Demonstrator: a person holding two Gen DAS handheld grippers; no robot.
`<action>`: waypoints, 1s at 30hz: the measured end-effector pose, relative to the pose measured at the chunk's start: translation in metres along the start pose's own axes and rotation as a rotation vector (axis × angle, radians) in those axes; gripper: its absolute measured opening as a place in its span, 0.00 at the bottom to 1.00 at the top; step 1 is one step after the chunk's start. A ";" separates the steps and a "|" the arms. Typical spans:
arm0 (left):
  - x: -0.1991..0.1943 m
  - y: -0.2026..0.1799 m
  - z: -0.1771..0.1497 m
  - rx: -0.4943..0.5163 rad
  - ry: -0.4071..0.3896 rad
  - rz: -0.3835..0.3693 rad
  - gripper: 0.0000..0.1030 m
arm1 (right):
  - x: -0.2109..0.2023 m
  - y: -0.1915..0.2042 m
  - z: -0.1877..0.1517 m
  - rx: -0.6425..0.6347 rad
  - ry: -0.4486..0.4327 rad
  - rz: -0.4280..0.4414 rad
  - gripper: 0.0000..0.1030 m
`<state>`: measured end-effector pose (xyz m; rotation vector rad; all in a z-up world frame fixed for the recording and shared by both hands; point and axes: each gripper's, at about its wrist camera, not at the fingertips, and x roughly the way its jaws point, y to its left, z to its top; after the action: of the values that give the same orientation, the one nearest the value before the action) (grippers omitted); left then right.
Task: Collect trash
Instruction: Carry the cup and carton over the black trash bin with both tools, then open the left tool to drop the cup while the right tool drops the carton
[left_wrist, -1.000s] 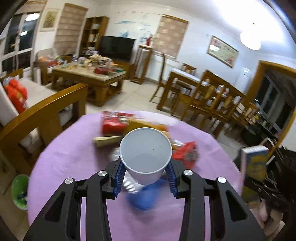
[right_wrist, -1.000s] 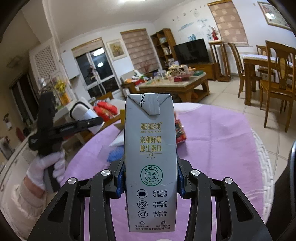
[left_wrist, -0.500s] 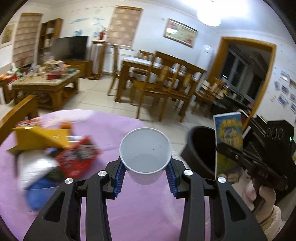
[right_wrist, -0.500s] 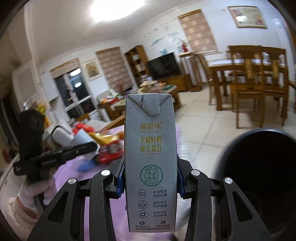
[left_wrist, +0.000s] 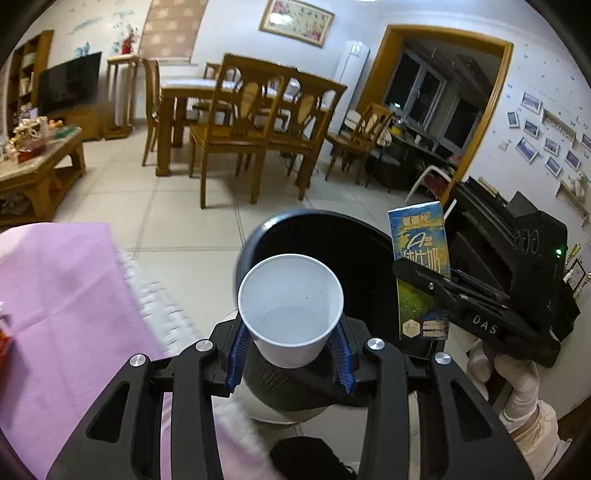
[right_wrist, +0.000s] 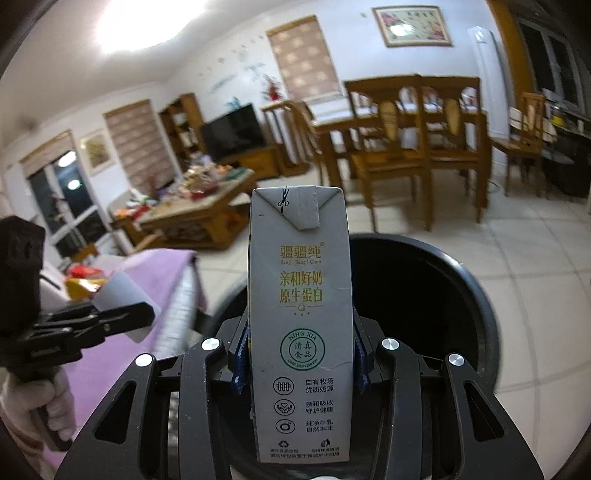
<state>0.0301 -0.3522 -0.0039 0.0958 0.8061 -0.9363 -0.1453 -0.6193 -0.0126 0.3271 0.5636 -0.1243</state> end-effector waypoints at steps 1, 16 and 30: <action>0.010 -0.002 0.003 0.000 0.017 -0.005 0.38 | 0.002 -0.010 0.000 0.002 0.011 -0.015 0.41; 0.076 -0.036 0.001 0.104 0.209 0.011 0.38 | 0.047 -0.010 0.004 -0.027 0.181 -0.115 0.41; 0.090 -0.051 -0.008 0.202 0.246 0.035 0.38 | 0.069 -0.011 -0.007 -0.040 0.230 -0.145 0.41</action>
<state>0.0174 -0.4409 -0.0548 0.4057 0.9310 -0.9830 -0.0929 -0.6290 -0.0585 0.2633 0.8164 -0.2166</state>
